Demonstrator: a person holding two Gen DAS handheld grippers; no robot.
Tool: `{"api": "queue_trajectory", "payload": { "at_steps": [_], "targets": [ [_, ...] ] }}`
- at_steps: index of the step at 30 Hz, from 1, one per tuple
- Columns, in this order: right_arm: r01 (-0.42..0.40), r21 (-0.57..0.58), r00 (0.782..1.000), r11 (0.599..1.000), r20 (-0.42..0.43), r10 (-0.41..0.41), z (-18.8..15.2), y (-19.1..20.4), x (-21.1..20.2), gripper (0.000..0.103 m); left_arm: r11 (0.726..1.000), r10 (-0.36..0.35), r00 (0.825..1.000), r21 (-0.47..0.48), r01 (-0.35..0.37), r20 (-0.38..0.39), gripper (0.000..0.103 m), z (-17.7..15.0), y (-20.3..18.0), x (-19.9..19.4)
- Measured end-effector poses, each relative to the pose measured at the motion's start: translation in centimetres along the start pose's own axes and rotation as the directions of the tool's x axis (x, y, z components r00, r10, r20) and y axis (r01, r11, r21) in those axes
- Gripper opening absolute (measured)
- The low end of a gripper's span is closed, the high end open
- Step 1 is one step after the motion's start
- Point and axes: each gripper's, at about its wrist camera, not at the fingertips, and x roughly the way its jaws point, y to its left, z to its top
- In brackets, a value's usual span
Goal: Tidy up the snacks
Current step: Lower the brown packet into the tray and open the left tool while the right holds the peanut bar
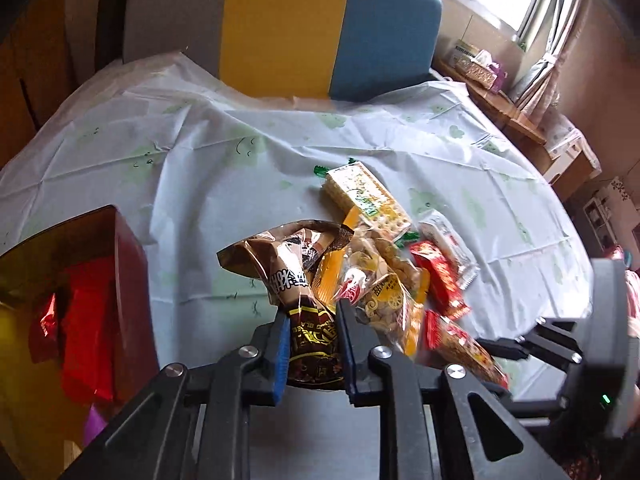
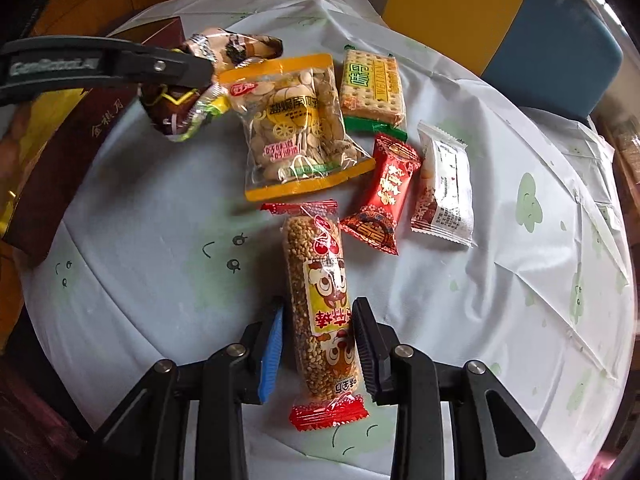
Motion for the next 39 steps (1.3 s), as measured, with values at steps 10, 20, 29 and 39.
{"api": "queue_trajectory", "payload": {
  "at_steps": [10,20,29,39],
  "targets": [
    [0.0,0.003,1.0,1.0,0.012,0.0,-0.7,0.2,0.3,0.035,0.998,-0.034,0.998,0.047,0.032,0.061,0.019,-2.3,0.4,-4.7],
    [0.015,-0.012,1.0,1.0,0.024,-0.015,-1.6,1.0,-0.1,0.035,0.999,0.002,0.988,-0.038,0.004,0.154,0.011,-4.3,4.9,-10.3],
    [0.014,-0.009,1.0,1.0,0.022,-0.014,-1.7,1.3,-0.3,0.035,0.968,0.146,0.964,-0.233,-0.093,0.224,0.011,-6.7,13.2,-14.9],
    [0.022,0.002,0.999,1.0,0.024,-0.023,-1.5,0.9,0.1,0.035,0.929,0.219,0.969,-0.328,-0.171,0.113,0.011,-7.8,18.9,-9.9]
  ]
}}
